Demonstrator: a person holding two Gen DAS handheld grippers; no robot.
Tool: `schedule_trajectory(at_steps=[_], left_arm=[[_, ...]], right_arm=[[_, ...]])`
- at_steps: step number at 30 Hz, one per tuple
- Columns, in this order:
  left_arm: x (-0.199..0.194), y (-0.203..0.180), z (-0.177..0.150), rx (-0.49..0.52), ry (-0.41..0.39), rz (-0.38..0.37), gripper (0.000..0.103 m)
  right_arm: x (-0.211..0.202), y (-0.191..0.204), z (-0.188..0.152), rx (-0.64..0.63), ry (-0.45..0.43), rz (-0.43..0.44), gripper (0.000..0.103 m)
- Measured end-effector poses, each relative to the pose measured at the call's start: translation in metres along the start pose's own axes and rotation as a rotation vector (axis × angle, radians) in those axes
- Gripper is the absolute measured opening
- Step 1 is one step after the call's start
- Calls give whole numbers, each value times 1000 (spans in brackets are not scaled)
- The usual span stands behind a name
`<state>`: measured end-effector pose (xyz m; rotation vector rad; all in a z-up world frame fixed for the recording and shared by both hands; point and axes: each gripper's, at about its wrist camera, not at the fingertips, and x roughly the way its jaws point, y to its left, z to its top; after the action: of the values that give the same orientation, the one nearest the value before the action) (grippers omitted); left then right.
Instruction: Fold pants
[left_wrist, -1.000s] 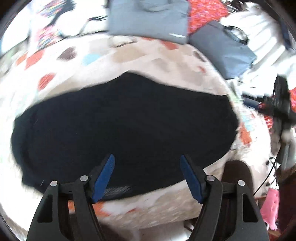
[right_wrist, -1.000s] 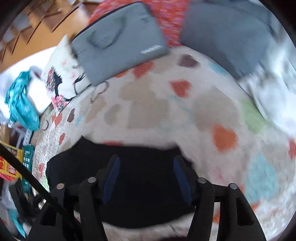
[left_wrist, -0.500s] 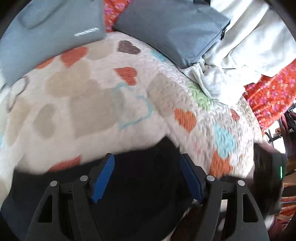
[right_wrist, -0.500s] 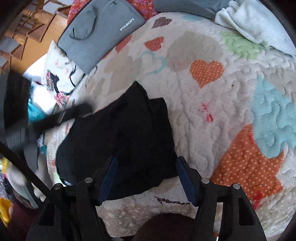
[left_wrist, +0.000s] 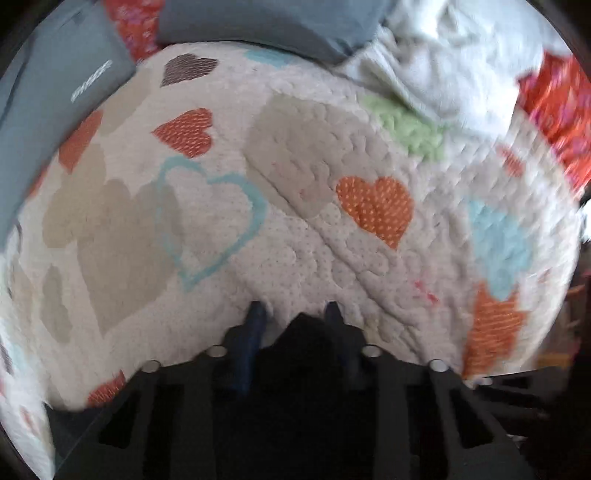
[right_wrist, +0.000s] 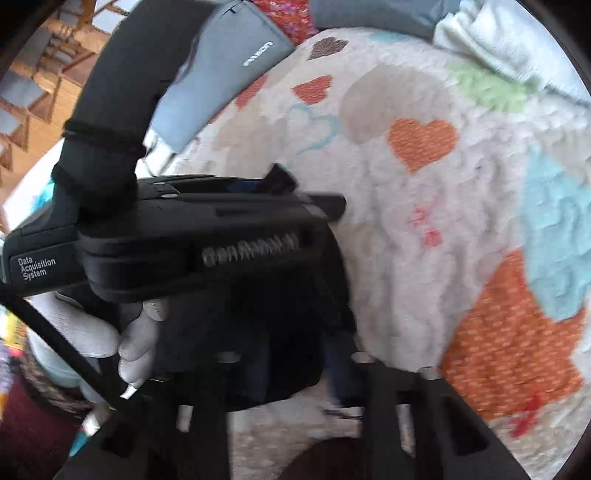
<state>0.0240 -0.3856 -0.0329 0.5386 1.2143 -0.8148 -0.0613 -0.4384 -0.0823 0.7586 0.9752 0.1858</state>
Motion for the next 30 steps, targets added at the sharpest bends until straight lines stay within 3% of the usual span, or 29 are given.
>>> schedule_trajectory(at_steps=[6, 10, 14, 20, 24, 26, 28, 30], left_arm=[[-54, 41, -33, -127, -119, -66, 26], [-92, 87, -74, -251, -199, -107, 26], [-108, 138, -121, -382, -246, -120, 26], [-102, 215, -200, -617, -244, -167, 30], [-108, 259, -250, -772, -292, -255, 34], [-116, 272, -269, -823, -331, -271, 44], [-124, 287, -290, -883, -373, -291, 46], [-131, 298, -309, -936, -407, -304, 47]], right_arm=[[-1, 49, 1, -81, -8, 46, 21], [10, 97, -2, -161, 24, 93, 21], [43, 146, -11, -231, 98, 142, 21], [116, 204, -34, -308, 255, 157, 21], [154, 220, -59, -313, 376, 151, 30], [160, 222, -66, -297, 401, 173, 40], [156, 225, -70, -290, 391, 198, 61], [153, 230, -72, -294, 391, 212, 67]])
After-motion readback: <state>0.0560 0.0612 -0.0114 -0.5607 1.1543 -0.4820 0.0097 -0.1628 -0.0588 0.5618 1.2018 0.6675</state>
